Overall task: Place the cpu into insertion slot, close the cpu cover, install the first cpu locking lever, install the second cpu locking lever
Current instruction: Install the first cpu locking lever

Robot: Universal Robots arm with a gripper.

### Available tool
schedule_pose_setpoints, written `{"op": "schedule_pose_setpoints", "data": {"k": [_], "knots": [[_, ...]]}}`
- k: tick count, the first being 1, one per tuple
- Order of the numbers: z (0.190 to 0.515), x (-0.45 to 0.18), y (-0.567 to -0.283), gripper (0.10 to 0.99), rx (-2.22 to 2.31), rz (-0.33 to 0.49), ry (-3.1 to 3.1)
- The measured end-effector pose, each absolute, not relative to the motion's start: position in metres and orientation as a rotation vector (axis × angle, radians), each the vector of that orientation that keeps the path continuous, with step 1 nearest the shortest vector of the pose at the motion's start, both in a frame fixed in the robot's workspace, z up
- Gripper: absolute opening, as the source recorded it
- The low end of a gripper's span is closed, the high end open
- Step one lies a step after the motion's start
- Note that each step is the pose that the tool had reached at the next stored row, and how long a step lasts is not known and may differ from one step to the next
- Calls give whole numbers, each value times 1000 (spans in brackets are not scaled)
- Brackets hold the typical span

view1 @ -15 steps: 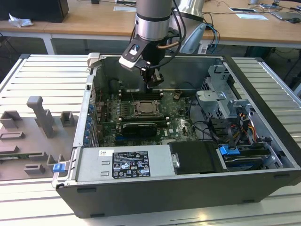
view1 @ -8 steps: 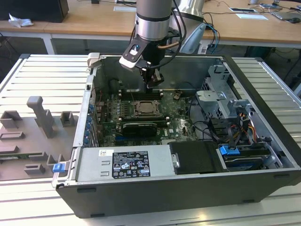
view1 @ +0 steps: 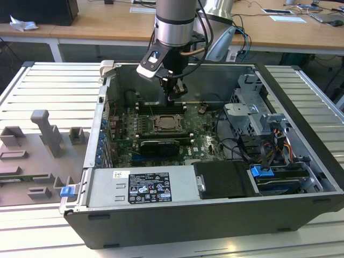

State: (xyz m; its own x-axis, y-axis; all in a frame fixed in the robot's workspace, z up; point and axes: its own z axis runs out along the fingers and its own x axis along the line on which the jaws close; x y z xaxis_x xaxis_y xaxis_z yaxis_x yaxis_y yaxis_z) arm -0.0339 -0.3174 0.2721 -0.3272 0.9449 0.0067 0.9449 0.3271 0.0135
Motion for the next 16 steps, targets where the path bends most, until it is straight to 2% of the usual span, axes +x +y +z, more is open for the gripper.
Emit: {"op": "schedule_pose_setpoints", "data": {"k": [16], "knots": [[272,-34,-317,106,1796,23,2575]]}}
